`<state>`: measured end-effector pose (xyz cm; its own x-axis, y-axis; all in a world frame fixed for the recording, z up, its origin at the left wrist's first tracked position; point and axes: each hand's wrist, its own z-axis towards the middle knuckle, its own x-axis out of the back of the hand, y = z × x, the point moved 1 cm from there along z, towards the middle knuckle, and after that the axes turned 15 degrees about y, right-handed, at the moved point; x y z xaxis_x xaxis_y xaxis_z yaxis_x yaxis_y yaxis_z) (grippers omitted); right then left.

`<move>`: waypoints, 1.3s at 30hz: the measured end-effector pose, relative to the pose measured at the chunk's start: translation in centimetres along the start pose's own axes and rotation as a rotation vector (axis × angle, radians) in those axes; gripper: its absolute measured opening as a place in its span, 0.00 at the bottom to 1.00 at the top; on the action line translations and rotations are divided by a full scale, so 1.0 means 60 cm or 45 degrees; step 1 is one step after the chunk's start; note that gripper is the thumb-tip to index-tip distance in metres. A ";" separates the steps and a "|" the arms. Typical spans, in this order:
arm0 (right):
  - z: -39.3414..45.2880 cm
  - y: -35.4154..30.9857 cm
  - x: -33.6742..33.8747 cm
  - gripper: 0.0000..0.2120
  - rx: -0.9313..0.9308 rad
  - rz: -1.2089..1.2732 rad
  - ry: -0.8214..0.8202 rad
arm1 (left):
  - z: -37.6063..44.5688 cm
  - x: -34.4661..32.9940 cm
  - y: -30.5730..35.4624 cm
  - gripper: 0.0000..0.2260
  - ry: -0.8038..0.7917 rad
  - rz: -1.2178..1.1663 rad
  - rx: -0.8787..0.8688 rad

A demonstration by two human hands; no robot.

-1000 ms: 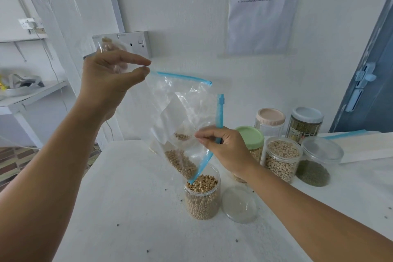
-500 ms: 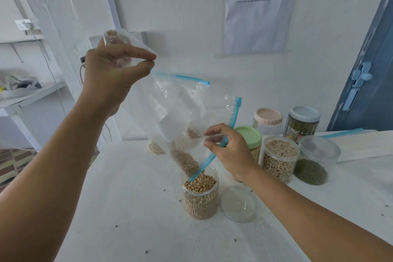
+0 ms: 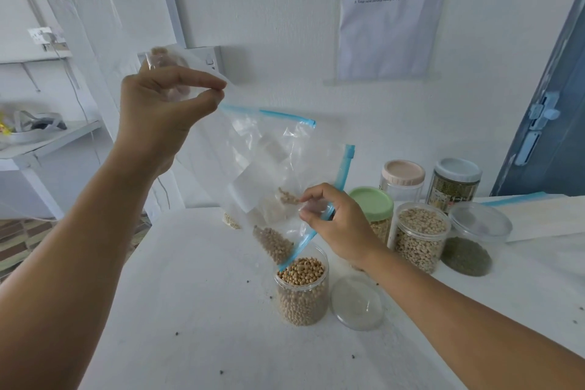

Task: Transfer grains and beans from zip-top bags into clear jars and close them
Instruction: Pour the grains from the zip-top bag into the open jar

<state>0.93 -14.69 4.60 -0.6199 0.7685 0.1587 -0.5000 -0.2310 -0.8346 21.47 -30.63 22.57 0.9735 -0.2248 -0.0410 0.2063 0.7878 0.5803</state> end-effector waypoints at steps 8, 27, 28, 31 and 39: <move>0.009 -0.008 0.000 0.09 0.008 0.003 0.029 | 0.009 0.001 0.006 0.10 0.016 0.005 -0.019; 0.009 0.002 0.008 0.09 0.046 -0.013 0.012 | 0.005 -0.025 0.013 0.10 -0.021 -0.015 -0.036; 0.009 0.003 0.008 0.09 0.053 -0.012 0.004 | 0.006 -0.026 0.014 0.10 -0.022 -0.021 -0.043; 0.004 0.009 0.008 0.09 0.067 -0.033 -0.034 | 0.003 -0.026 0.010 0.10 -0.023 -0.043 -0.044; 0.005 0.022 0.019 0.20 0.033 -0.060 -0.006 | 0.002 -0.022 0.006 0.10 -0.005 -0.033 -0.052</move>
<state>-0.62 -14.32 3.81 -0.5983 0.7760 0.1998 -0.5438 -0.2100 -0.8125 20.25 -30.15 22.92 0.9674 -0.2477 -0.0527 0.2356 0.8043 0.5455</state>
